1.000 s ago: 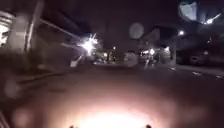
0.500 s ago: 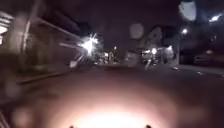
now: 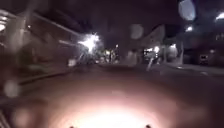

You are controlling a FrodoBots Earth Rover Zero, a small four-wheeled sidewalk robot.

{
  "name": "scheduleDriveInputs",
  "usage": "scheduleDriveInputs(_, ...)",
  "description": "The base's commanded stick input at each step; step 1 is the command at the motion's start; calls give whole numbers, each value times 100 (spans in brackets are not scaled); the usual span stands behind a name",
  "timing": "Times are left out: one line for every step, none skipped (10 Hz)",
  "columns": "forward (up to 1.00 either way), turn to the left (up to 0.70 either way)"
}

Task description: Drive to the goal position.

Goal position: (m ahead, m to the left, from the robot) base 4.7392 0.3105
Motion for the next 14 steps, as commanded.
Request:
scheduleDriveInputs(70,0)
scheduleDriveInputs(70,0)
scheduleDriveInputs(70,0)
scheduleDriveInputs(70,0)
scheduleDriveInputs(70,0)
scheduleDriveInputs(70,0)
scheduleDriveInputs(70,0)
scheduleDriveInputs(70,0)
scheduleDriveInputs(70,0)
scheduleDriveInputs(70,0)
scheduleDriveInputs(70,0)
scheduleDriveInputs(70,0)
scheduleDriveInputs(70,0)
scheduleDriveInputs(70,0)
